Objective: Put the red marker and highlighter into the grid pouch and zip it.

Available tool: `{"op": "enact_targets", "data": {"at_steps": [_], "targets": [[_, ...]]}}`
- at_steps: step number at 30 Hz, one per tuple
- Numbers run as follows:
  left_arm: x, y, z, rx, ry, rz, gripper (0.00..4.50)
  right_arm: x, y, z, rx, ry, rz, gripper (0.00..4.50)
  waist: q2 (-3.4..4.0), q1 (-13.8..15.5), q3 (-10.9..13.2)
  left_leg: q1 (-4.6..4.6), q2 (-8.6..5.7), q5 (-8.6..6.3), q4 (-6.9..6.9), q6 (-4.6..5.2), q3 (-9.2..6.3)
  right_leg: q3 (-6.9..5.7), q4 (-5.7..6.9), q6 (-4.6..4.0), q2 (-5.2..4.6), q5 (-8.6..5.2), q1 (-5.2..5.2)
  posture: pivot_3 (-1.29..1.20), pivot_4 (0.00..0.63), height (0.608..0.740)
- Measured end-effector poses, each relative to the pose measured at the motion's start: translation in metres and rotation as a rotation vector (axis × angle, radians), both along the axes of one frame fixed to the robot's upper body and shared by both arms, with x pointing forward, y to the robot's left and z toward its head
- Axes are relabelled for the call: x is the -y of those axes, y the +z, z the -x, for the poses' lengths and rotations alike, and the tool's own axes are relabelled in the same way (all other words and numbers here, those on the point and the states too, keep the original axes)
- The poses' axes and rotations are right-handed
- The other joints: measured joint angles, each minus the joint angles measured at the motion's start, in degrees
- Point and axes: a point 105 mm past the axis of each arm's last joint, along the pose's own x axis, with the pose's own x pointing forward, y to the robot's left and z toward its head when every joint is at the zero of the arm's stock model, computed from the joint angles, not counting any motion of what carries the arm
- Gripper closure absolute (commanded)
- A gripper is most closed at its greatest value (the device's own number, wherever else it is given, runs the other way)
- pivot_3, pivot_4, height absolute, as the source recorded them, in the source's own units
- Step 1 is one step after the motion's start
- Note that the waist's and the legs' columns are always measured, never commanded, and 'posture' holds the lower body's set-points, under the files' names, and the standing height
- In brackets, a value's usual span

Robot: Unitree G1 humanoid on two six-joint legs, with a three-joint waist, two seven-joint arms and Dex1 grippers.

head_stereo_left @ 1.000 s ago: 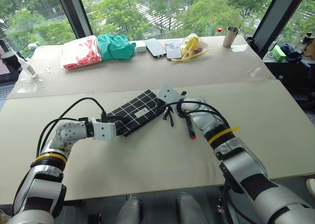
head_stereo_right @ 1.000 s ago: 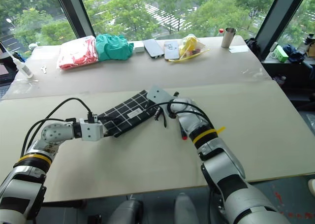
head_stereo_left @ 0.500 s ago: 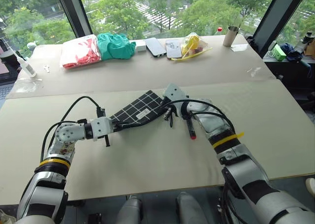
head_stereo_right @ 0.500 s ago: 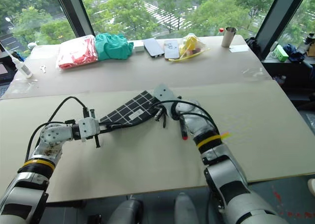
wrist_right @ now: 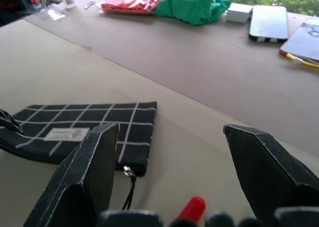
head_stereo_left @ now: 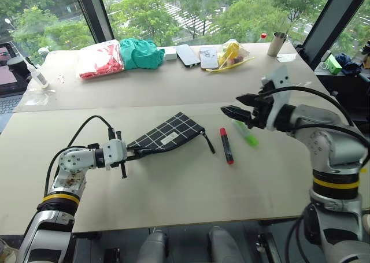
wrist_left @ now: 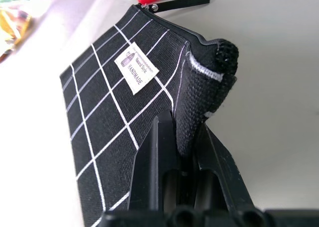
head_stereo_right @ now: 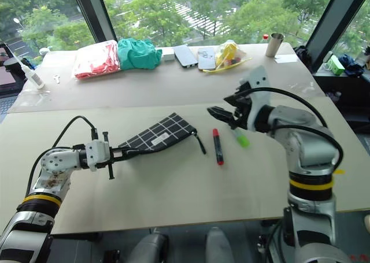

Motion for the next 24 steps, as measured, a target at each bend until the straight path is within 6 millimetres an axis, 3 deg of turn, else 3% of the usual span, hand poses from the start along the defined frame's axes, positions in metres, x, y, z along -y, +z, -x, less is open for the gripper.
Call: {"op": "enact_targets", "data": {"at_steps": [8,18,24], "targets": [[0.009,0.007,0.003,-0.009,-0.014,0.079,4.5,-0.031,-0.054,0.011,-0.134,0.018,0.079,0.72,0.0,0.0,0.0,0.05,0.02,0.01,0.02,-0.01,0.15,0.07,-0.02,0.0,0.01,0.0,-0.02,0.0,0.15,0.74],[0.008,0.008,0.005,-0.008,-0.009,0.085,4.5,-0.043,-0.068,0.008,-0.146,0.019,0.123,0.72,0.0,0.21,0.0,0.06,0.0,0.01,0.03,-0.01,0.13,0.05,-0.09,0.0,0.0,0.0,0.03,0.0,0.15,0.74],[0.012,0.007,0.005,-0.014,-0.016,0.104,4.5,-0.056,-0.084,-0.007,-0.128,0.015,0.183,0.72,0.0,0.06,0.0,0.06,0.0,0.01,0.03,-0.01,0.17,0.04,-0.08,0.0,0.01,0.0,0.02,0.0,0.15,0.74]]}}
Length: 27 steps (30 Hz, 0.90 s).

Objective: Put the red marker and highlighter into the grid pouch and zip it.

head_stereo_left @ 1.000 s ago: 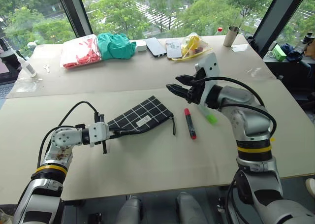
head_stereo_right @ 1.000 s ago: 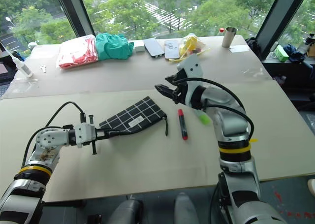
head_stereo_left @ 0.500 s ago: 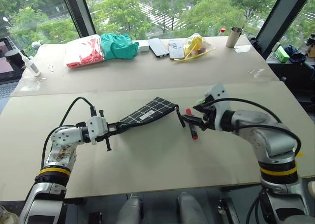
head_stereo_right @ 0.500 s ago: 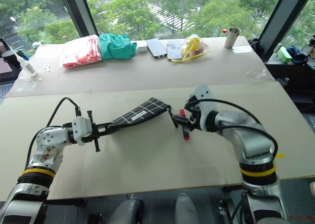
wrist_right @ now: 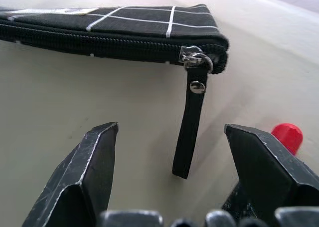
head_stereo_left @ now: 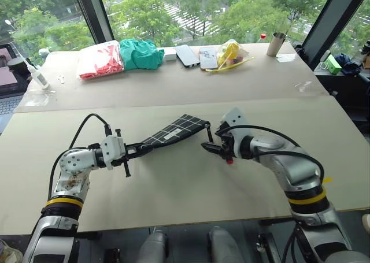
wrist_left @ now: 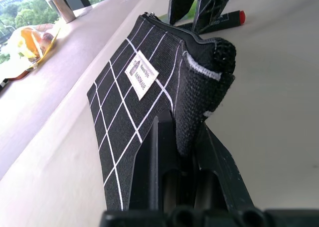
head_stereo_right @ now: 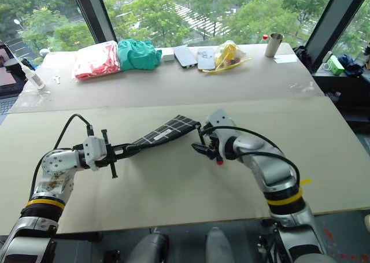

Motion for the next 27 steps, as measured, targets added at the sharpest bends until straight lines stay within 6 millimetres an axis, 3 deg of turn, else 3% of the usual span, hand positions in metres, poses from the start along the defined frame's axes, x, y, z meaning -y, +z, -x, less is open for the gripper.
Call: {"op": "enact_targets", "data": {"at_steps": [2,5,10,14,27], "targets": [[0.0,0.0,0.0,-0.001,-0.001,0.001,4.5,-0.001,-0.002,-0.005,0.017,-0.002,0.013,0.72,0.0,0.05,0.0,-0.01,0.0,0.0,0.0,-0.01,0.0,-0.01,-0.01,0.0,-0.01,0.0,0.01,0.0,0.15,0.74],[0.001,0.0,0.0,-0.001,-0.002,0.002,4.5,-0.001,-0.002,-0.011,0.029,-0.006,0.016,1.39,0.0,0.01,0.0,0.0,0.0,0.01,0.0,-0.01,-0.04,0.0,-0.01,0.0,-0.01,0.0,0.0,0.0,0.15,0.74],[0.001,-0.001,0.0,-0.002,-0.003,0.004,4.5,-0.005,0.003,-0.01,0.047,0.041,0.004,3.24,0.0,0.01,0.0,0.0,0.0,0.0,0.0,-0.01,-0.07,0.0,-0.01,0.0,0.0,0.0,0.0,0.0,0.15,0.74],[0.001,-0.003,0.002,-0.009,-0.006,0.0,4.5,-0.004,0.004,-0.002,0.039,0.116,0.046,4.47,0.0,0.02,0.0,-0.01,0.0,0.0,0.0,0.0,-0.07,-0.02,-0.02,0.0,0.0,0.0,0.0,0.0,0.15,0.74],[0.003,-0.003,0.002,0.002,-0.014,0.002,4.5,-0.033,-0.019,0.022,0.097,0.332,0.309,4.47,0.0,-0.01,0.0,0.0,0.0,0.0,0.0,-0.01,-0.07,-0.02,-0.03,0.0,0.0,0.0,0.0,0.0,0.15,0.74]]}}
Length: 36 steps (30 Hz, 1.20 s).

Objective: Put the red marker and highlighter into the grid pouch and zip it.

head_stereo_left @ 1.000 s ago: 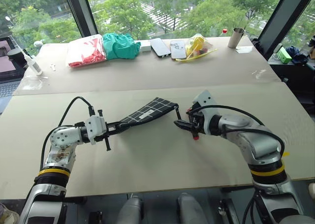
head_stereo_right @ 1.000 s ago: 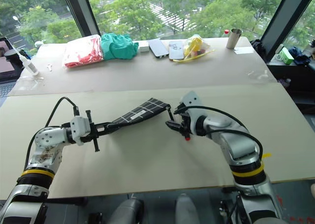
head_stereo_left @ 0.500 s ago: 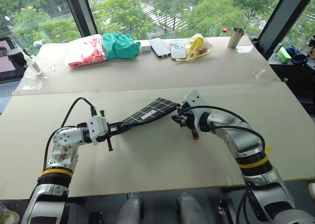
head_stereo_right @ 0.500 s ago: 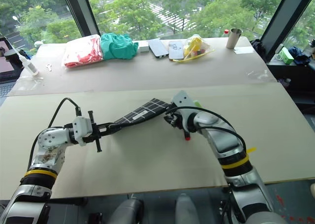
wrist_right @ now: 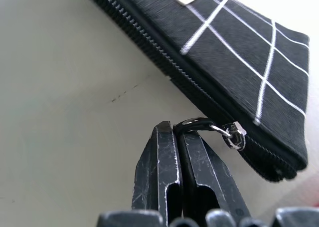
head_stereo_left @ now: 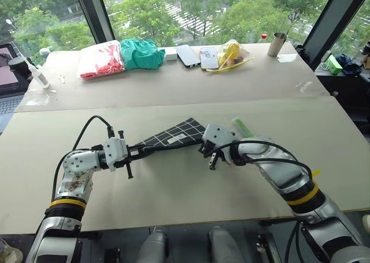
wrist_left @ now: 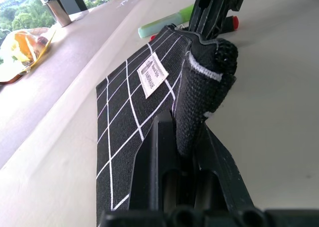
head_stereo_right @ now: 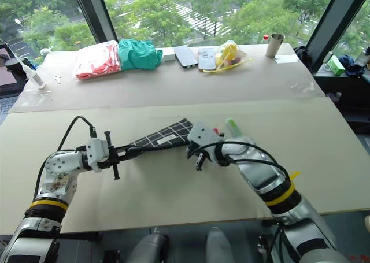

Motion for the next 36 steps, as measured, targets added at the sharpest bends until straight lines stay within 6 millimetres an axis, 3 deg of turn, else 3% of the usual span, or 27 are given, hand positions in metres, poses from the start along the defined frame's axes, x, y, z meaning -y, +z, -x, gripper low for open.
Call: {"op": "enact_targets", "data": {"at_steps": [6,14,19,26,30,36], "targets": [[0.0,0.0,0.0,0.003,0.001,0.003,4.5,-0.012,0.005,-0.005,0.014,0.022,0.0,4.47,0.0,0.13,0.0,-0.01,-0.01,0.0,0.0,-0.01,-0.05,-0.01,0.0,0.0,0.0,0.0,0.0,0.0,0.15,0.74],[0.001,0.0,0.001,0.0,-0.01,0.0,4.5,-0.002,0.041,0.003,-0.047,0.131,-0.105,4.47,0.0,0.07,0.0,-0.01,0.0,0.0,0.0,0.0,-0.12,-0.03,-0.07,0.0,0.0,0.0,0.03,0.0,0.15,0.74],[0.002,0.0,0.001,0.001,-0.019,-0.001,4.5,0.008,0.038,0.007,-0.072,0.167,-0.05,4.47,0.0,0.05,0.0,-0.01,0.0,0.0,0.0,0.0,-0.07,-0.04,-0.07,0.0,0.0,0.0,0.03,0.0,0.15,0.74],[0.004,0.006,-0.002,0.011,-0.024,0.0,4.5,-0.021,0.014,0.01,-0.095,0.21,0.011,4.47,0.0,-0.11,0.0,-0.01,0.01,0.01,0.0,-0.01,-0.08,-0.03,0.0,0.0,0.01,0.0,-0.02,0.0,0.15,0.74],[0.005,0.006,-0.003,0.007,-0.024,0.002,4.5,-0.029,0.019,0.005,-0.077,0.212,0.011,4.47,0.0,0.11,0.0,-0.03,-0.02,0.03,0.01,-0.04,-0.14,-0.04,-0.01,0.0,-0.01,0.0,0.0,0.0,0.15,0.74],[0.005,0.006,-0.003,0.003,-0.025,0.001,4.5,-0.021,0.032,0.0,-0.077,0.218,0.01,4.47,0.0,0.14,0.0,-0.03,-0.02,0.02,0.02,-0.04,-0.15,-0.05,-0.04,0.0,-0.01,0.0,0.01,0.0,0.15,0.74]]}}
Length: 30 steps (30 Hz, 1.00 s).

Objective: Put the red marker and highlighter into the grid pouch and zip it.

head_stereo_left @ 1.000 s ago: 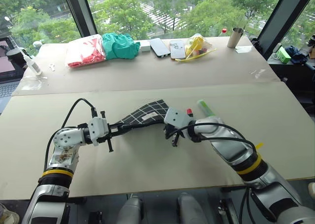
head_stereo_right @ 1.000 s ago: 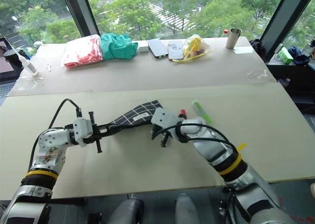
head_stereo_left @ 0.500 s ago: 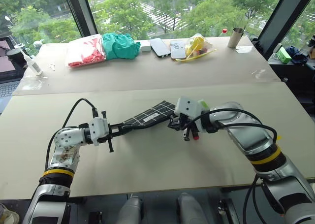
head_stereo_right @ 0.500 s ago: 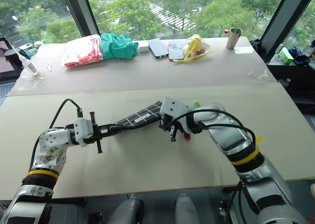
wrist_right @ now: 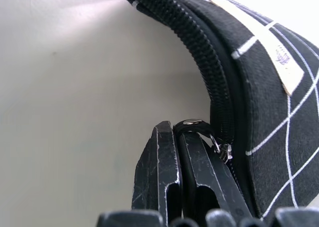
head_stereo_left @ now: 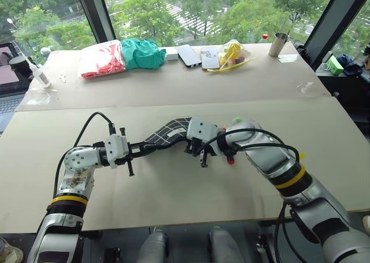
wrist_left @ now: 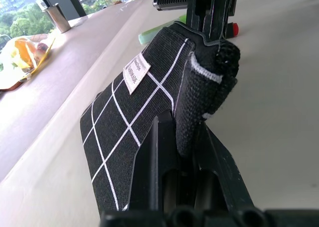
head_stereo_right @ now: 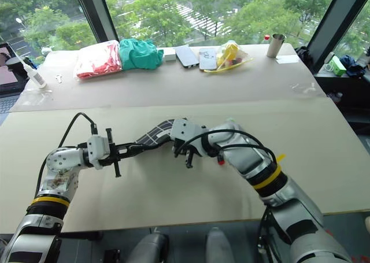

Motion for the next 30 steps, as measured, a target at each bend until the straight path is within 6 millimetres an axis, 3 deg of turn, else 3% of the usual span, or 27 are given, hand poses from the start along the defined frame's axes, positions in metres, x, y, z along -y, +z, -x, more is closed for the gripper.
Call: {"op": "enact_targets", "data": {"at_steps": [9,13,20,24,28,30], "targets": [[0.001,-0.001,0.0,-0.018,-0.006,-0.003,4.5,0.012,0.004,0.001,-0.007,0.027,0.024,4.47,0.0,-0.14,0.0,0.0,0.01,-0.01,0.0,0.01,0.02,0.0,0.01,0.0,0.01,0.0,-0.01,0.0,0.15,0.74],[0.001,0.0,0.0,-0.021,-0.017,-0.009,4.5,0.004,0.006,0.005,-0.019,0.063,0.011,4.47,0.0,-0.15,0.0,0.0,0.01,0.0,0.0,0.01,0.02,0.0,0.02,0.0,0.01,0.0,-0.01,0.0,0.15,0.74],[0.005,0.005,-0.002,-0.015,-0.04,-0.019,4.5,-0.012,0.029,0.004,-0.025,0.14,-0.023,4.47,0.0,-0.04,0.0,-0.02,0.0,0.0,0.0,0.01,-0.02,-0.03,0.01,0.0,0.0,0.0,-0.01,0.0,0.15,0.74],[0.005,0.005,-0.002,-0.017,-0.04,-0.018,4.5,-0.011,0.021,0.008,-0.064,0.148,-0.002,4.47,0.0,-0.15,0.0,-0.04,0.01,0.0,0.0,0.0,-0.03,-0.04,-0.02,0.0,0.0,0.0,-0.02,0.0,0.15,0.74],[0.009,0.003,0.002,-0.017,-0.048,-0.015,4.5,-0.009,-0.009,0.023,-0.134,0.19,0.062,4.47,0.0,-0.18,0.0,-0.05,0.01,0.0,0.0,0.0,-0.03,-0.04,-0.02,0.0,0.0,0.0,-0.03,0.0,0.15,0.74],[0.008,0.001,0.002,-0.031,-0.044,-0.014,4.5,-0.008,-0.013,0.024,-0.131,0.197,0.074,4.47,0.0,-0.17,0.0,-0.05,0.0,0.01,0.0,-0.02,-0.03,-0.04,0.01,0.0,0.0,0.0,-0.04,0.0,0.15,0.74]]}}
